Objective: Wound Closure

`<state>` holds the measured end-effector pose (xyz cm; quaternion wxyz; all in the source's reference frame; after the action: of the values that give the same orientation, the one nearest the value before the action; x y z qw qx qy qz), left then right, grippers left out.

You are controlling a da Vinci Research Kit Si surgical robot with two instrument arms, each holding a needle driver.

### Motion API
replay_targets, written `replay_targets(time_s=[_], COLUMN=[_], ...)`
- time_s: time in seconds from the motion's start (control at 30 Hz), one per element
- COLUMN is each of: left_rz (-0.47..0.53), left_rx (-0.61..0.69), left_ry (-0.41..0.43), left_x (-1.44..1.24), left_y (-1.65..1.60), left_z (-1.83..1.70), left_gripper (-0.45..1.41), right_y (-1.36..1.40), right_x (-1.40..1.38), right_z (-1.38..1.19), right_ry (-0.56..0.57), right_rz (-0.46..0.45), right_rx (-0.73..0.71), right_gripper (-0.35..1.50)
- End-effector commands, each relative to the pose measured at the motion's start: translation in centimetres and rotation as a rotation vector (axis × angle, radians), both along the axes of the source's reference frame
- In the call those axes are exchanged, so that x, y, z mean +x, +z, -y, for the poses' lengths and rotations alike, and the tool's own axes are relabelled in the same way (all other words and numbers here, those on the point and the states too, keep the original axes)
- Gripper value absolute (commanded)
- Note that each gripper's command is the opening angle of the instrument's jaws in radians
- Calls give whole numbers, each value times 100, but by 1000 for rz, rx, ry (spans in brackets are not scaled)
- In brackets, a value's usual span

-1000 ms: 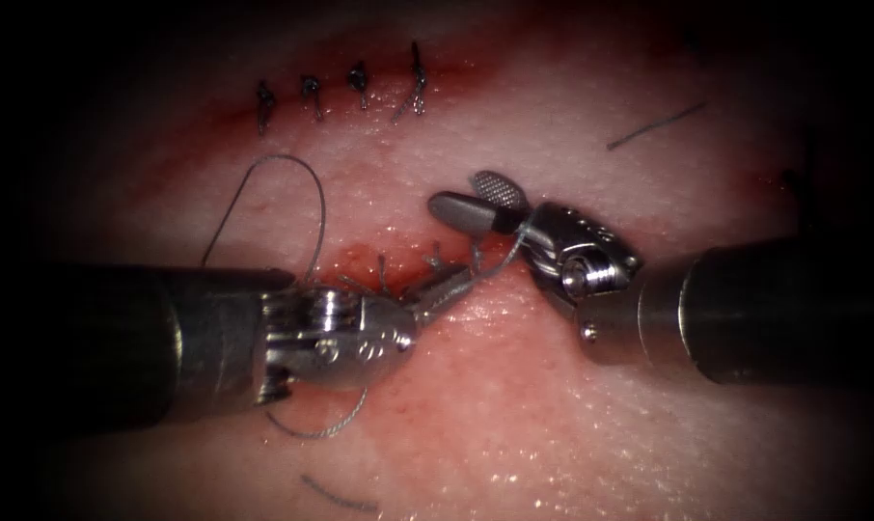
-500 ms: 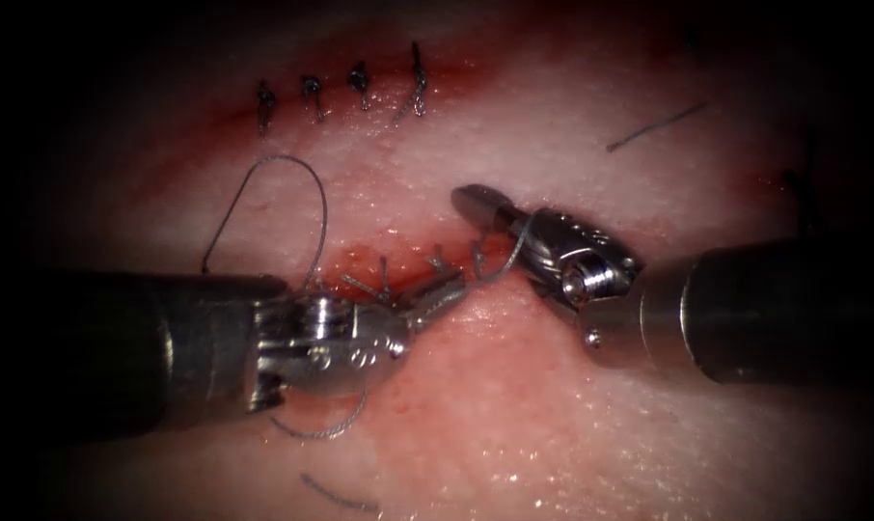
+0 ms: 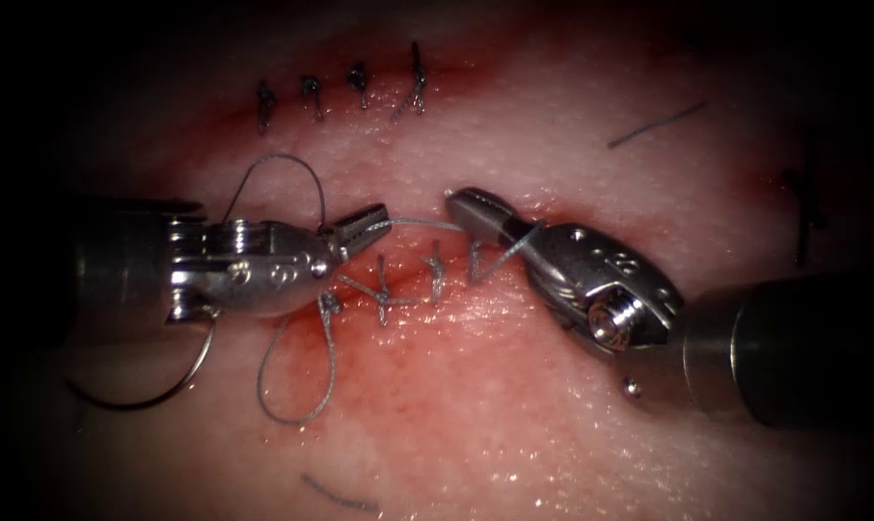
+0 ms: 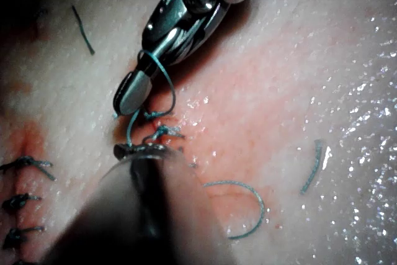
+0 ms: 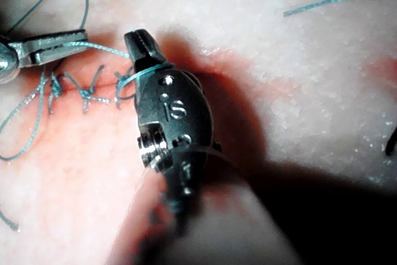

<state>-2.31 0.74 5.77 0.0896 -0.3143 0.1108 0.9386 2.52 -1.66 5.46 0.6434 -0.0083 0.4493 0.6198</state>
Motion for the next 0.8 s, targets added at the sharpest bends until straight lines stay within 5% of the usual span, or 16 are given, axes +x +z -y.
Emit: replay_targets(time_s=[0.03,0.5,0.8], left_rz=[-11,-44,-53], left_rx=[3,-61,-114], left_ry=[-10,-280,-326], left_x=[-4,7,27], left_y=[5,-51,-77], left_z=[1,-81,-136], left_gripper=[-45,-45,-45], right_y=[6,21,34], right_x=[5,-12,-13], right_z=[9,40,48], right_ry=[-14,-103,-162], right_rz=[-1,-26,-20], right_rx=[-6,-95,-118], right_gripper=[-35,-35,-35])
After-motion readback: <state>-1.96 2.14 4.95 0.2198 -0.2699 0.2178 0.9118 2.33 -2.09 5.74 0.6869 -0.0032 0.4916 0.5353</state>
